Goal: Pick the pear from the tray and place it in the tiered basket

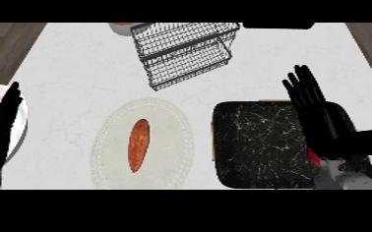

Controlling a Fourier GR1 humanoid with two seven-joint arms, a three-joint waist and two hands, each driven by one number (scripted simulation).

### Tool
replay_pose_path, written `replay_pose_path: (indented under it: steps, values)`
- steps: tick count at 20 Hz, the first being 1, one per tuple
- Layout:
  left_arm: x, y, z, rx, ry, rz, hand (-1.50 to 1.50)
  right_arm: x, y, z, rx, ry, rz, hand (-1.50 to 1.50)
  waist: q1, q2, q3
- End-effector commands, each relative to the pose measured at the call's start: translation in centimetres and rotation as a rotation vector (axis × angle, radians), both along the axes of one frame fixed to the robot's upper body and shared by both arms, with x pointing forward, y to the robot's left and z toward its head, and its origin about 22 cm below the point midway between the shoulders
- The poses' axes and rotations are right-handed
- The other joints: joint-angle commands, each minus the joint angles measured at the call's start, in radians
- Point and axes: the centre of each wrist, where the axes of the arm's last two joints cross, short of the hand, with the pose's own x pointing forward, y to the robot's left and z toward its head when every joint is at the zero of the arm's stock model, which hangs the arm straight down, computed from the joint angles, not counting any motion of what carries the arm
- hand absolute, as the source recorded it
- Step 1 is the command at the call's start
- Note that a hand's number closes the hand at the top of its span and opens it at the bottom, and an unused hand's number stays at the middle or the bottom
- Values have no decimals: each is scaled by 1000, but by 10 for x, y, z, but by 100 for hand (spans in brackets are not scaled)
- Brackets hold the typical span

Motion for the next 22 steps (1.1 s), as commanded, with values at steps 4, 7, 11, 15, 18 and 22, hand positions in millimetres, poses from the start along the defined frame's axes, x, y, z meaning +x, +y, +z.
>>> replay_pose_path:
  steps: [4, 7, 11, 15, 18, 22]
  values:
    - [22, -63, 3, -177, -117, -134, 0, 24, -63, 21, 344, -226, 145, 150, -44, 10, 5]
    - [21, -73, 0, -223, -115, -134, 0, 11, -47, -26, 736, -163, -216, 150, -134, 18, 53]
    - [31, -127, 3, -341, -159, -253, 0, 24, -74, -32, 674, -68, 295, -150, -30, 25, 14]
    - [29, -148, -4, -353, -148, -260, 0, 11, -125, -37, 688, -196, 446, -150, -40, 17, 11]
    - [31, -159, -5, -352, -156, -271, 0, 3, -176, -23, 597, -263, 496, -150, -36, 19, 10]
    - [34, -161, -1, -347, -148, -267, 0, -12, -241, 31, 264, -287, 572, -150, -35, 19, 9]
